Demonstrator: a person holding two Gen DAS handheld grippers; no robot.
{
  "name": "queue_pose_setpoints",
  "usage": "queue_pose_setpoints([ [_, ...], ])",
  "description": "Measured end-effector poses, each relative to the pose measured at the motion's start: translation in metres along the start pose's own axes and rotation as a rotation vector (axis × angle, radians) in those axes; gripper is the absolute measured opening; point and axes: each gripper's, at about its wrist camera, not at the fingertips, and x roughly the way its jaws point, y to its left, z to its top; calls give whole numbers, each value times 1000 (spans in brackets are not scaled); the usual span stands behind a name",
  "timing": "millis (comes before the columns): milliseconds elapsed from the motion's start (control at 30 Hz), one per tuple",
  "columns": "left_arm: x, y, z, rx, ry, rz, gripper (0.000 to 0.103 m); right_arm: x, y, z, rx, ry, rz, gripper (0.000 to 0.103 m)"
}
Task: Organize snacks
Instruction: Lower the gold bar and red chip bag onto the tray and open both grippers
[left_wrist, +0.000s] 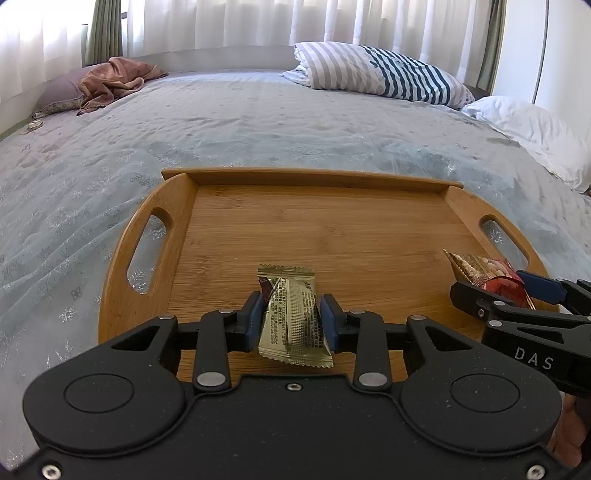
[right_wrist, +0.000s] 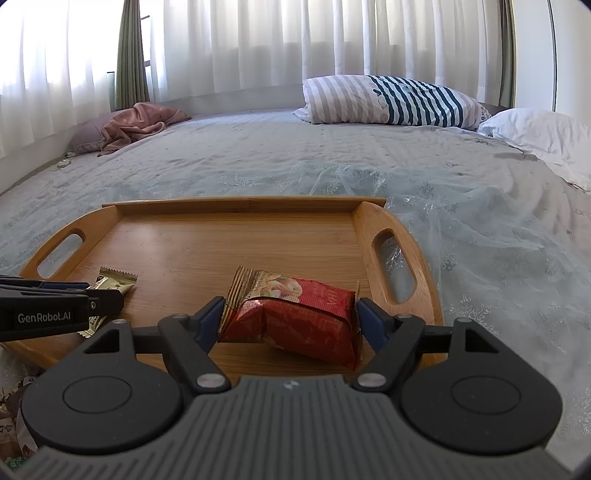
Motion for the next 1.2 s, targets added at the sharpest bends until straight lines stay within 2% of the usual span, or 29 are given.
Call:
queue_pose_setpoints([
  [67,0,0,0,-3,1,0,38,0,-1,0,6,-1,4,81],
  [100,0,0,0,-6,2,0,43,0,-1,0,7,-1,7,86],
  [267,-3,2,1,-6,2,0,50,-3,-3,0,-2,-15,13,90],
  [367,-9,1,0,6,-20,-1,60,-8,-2,0,-8,-28,13,94],
  [433,-16,1,0,14,-40,-10,72,-13,-2,-1,-12,-39,15,98],
  [533,-26,0,-2,33,-67,-14,78,-21,-2,-1,-14,-52,22,102],
  [733,-49,-4,-9,64,-110,-15,84,-39,-3,-1,-29,-72,12,103],
  [1200,-99,2,-54,58,-163,-74,88,-85,-13,-28,5,-91,11,103],
])
